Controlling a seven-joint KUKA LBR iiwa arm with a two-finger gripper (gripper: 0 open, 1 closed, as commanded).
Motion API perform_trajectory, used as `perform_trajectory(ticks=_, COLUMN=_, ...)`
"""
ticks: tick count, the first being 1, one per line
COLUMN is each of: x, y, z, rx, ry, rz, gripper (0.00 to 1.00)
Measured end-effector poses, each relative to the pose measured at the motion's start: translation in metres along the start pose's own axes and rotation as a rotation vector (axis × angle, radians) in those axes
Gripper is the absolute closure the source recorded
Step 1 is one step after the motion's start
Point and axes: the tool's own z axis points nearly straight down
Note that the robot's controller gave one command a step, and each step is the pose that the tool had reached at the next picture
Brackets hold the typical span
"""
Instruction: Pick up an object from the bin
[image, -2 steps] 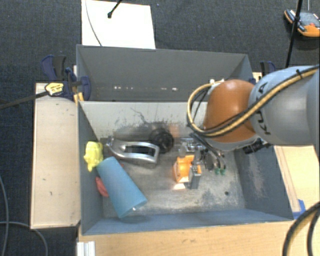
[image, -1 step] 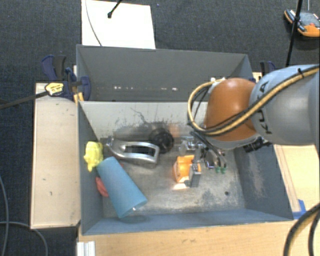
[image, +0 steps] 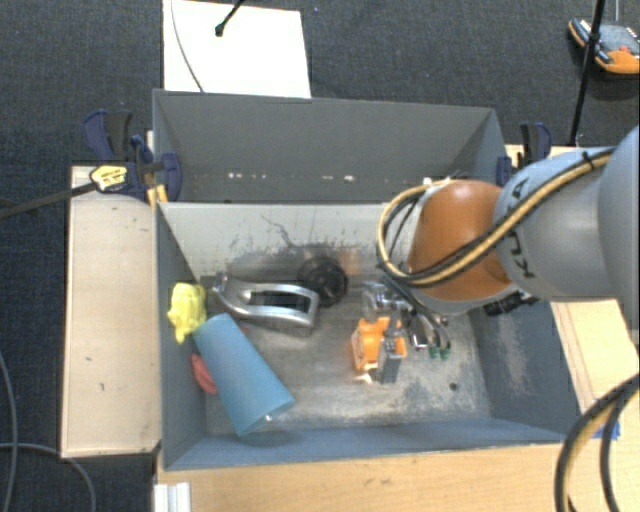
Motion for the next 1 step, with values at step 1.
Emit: perform_trajectory(ticks=1, x=0.003, y=-0.0008, z=0.0108, rx=-0.001, ry=-0.01, rz=0.203, gripper=1.0)
